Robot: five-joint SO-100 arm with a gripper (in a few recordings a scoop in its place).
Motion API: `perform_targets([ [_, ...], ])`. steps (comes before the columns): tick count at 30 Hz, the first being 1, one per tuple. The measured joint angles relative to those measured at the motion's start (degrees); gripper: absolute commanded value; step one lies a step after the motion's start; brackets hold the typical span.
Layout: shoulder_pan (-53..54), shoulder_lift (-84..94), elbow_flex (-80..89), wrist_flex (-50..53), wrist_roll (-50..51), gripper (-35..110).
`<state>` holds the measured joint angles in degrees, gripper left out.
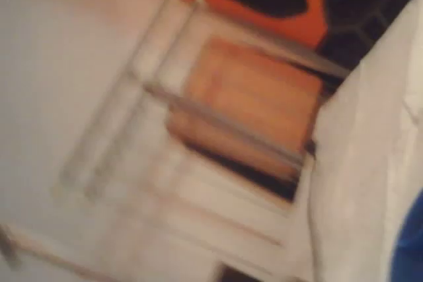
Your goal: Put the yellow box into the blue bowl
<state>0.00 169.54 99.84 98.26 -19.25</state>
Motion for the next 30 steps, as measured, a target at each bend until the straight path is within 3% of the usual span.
perform_targets([
  [6, 0.0, -11.0, -1.2, -1.4, -12.8, 0],
  [19, 0.3, -27.4, -1.2, -1.4, -53.6, 0],
  [26, 6.0, -31.9, -1.2, -1.4, -72.1, 0],
  [30, 14.7, -37.4, -1.2, -1.4, -83.8, 0],
])
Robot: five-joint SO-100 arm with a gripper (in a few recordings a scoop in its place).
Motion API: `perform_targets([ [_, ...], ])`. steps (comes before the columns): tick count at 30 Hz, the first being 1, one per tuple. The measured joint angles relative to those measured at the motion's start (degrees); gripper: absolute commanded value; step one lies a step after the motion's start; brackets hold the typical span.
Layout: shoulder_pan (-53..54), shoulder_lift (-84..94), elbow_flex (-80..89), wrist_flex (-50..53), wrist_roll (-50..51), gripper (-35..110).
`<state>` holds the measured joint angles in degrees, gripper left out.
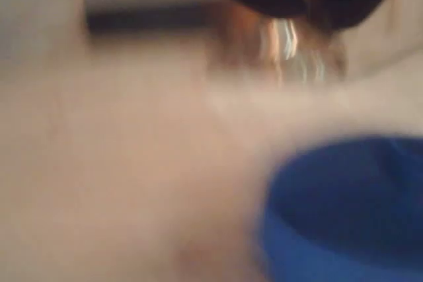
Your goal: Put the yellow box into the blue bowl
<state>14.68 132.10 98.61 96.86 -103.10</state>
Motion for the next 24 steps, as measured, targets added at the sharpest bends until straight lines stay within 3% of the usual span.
perform_targets([
  [8, 16.2, -5.4, 0.0, -0.4, -18.8, 0],
  [15, 31.6, -9.8, 0.1, -8.3, -40.3, 0],
  [24, 37.9, -25.1, -2.5, -18.6, -44.5, 0],
])
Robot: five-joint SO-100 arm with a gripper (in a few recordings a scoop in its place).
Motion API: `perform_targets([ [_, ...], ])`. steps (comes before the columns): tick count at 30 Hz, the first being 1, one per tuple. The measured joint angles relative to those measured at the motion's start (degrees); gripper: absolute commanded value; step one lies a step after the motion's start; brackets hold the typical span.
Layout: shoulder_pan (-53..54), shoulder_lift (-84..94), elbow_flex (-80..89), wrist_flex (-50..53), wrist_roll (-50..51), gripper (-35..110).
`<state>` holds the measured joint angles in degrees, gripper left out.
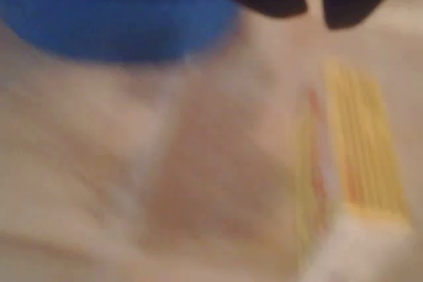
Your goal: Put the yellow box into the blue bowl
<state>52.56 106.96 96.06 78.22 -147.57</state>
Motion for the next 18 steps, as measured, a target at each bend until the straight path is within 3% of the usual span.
perform_targets([
  [7, -0.3, -12.0, -6.2, -2.7, -0.1, 2],
  [18, 0.4, -25.0, -16.2, -2.7, -0.1, 26],
])
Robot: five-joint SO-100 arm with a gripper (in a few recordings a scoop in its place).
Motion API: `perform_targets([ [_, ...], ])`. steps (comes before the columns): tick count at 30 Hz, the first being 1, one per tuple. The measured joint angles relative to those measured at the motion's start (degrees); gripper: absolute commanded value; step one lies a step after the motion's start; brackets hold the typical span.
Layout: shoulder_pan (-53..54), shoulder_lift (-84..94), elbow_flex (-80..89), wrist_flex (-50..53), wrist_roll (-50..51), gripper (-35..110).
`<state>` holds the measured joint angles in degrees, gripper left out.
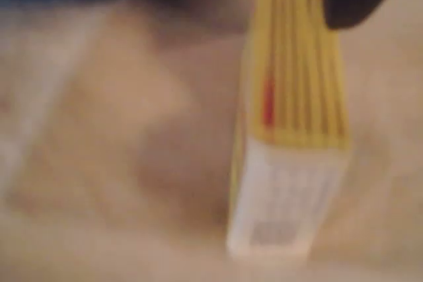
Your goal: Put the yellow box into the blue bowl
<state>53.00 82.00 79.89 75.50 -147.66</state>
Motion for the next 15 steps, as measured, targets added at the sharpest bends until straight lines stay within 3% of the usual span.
perform_targets([
  [15, -0.1, -5.2, -4.5, -0.9, 2.8, 27],
])
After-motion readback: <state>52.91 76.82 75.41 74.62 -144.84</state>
